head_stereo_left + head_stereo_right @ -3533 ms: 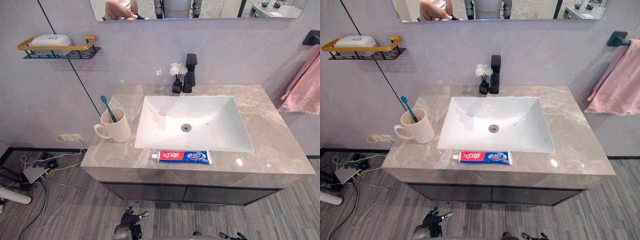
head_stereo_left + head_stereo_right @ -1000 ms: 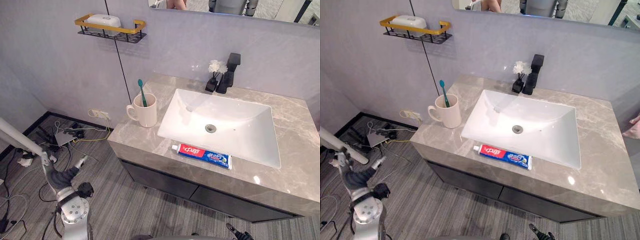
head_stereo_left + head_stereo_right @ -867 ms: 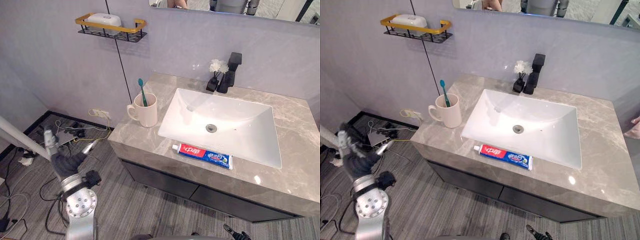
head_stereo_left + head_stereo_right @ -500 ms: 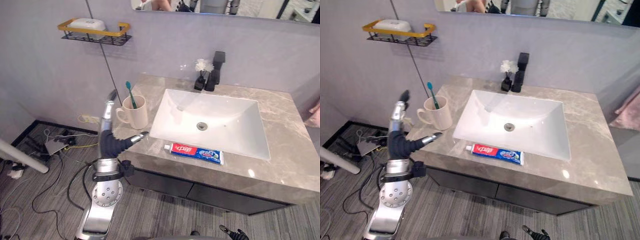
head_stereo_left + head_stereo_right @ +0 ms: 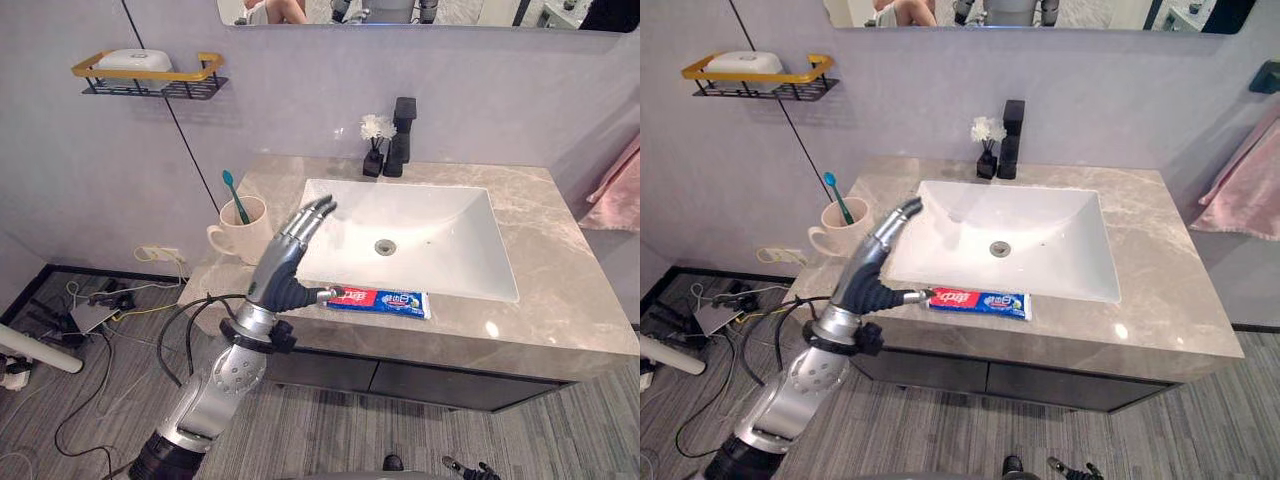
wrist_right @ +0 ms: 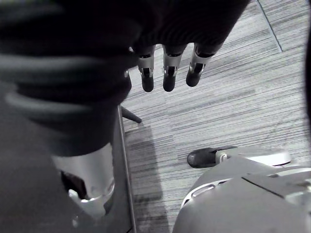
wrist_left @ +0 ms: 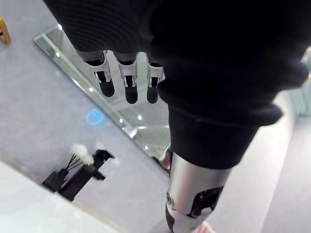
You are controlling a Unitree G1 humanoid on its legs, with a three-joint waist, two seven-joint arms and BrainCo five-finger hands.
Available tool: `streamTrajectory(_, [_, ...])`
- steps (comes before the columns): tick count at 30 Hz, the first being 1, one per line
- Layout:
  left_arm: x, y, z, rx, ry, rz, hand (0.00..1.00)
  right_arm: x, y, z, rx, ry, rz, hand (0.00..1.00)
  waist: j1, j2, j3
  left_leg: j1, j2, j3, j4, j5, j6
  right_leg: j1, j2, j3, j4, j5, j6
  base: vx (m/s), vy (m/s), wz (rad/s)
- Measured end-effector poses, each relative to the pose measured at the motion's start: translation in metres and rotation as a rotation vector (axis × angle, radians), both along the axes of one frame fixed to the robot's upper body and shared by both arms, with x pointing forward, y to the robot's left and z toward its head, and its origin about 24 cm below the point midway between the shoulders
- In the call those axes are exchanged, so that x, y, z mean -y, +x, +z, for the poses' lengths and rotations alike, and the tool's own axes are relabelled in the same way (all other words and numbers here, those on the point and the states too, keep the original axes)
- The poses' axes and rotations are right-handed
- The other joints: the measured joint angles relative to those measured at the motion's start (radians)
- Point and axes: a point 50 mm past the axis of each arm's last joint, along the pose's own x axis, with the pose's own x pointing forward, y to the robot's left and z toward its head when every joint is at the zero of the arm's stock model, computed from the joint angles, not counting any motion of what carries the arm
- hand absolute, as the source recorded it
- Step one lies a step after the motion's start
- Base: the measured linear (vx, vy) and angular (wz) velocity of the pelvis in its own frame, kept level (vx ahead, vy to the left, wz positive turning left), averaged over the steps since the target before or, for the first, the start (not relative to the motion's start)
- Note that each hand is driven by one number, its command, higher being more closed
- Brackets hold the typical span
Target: Organize washtable
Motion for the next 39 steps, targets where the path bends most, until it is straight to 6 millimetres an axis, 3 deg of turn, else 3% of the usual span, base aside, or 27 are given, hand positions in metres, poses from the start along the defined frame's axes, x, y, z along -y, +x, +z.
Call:
streamTrajectory(17, [-0.002, 0.021, -0.032, -0.169, 0.228, -0.042, 0.00, 0.009, 0.008, 0.003, 0.012, -0.007, 0.013, 0.00, -0.053, 0.025, 0.015, 0.001, -0.012, 0.001, -0.022, 0.009, 0.004, -0.010, -0.012, -0.023, -0.001, 0.009, 0.013, -0.02, 0.002, 0.00])
streamTrajectory(39, [-0.014, 0.030, -0.041, -0.259, 0.348, -0.069, 0.00, 0.010, 0.010, 0.004, 0.015, 0.004, 0.022, 0.00, -0.061, 0.040, 0.039, 0.001, -0.020, 0.005, -0.027, 0.009, 0.004, -0.016, -0.020, -0.031, -0.001, 0.015, 0.021, -0.02, 0.000, 0.00])
